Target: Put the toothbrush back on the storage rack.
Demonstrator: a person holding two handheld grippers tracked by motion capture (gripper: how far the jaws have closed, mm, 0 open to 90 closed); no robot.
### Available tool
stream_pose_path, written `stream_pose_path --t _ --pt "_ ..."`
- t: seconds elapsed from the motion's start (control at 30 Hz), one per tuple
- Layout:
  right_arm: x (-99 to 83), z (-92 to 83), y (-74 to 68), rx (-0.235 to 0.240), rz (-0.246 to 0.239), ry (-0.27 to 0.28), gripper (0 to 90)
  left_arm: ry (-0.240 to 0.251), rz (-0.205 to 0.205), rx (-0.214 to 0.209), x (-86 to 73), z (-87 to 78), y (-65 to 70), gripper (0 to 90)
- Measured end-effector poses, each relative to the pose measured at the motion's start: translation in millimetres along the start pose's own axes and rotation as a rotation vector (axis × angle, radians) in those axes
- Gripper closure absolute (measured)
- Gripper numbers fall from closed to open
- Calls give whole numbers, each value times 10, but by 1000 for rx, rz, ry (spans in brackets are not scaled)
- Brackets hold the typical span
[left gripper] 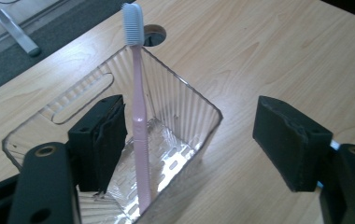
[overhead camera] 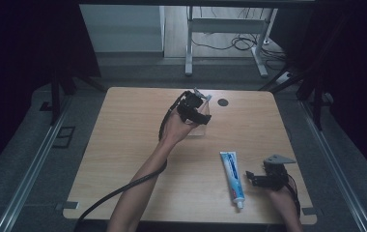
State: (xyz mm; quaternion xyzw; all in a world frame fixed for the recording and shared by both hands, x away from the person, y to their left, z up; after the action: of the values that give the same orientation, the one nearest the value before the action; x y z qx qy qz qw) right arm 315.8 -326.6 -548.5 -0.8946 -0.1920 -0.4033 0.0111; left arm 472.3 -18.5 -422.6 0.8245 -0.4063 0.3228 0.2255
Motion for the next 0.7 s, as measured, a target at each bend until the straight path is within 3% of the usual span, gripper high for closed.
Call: stream_pose_path --t 0.7 --pt "0 -1 0 2 -1 -1 119 45 -82 -95 -237 -119 -23 142"
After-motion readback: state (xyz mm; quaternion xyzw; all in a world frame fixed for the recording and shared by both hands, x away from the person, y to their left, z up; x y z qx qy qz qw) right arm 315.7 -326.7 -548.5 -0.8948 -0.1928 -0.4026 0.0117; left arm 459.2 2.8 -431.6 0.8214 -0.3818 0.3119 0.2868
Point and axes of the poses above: each handheld gripper's, and its own axes: z roughly forward along the jaws, x roughly out of its top, y roughly to its right, the point moved 1 cm from there along z, roughly forward along the jaws, and after that the axes turned 11 degrees about -x, right-handed, at the moved point
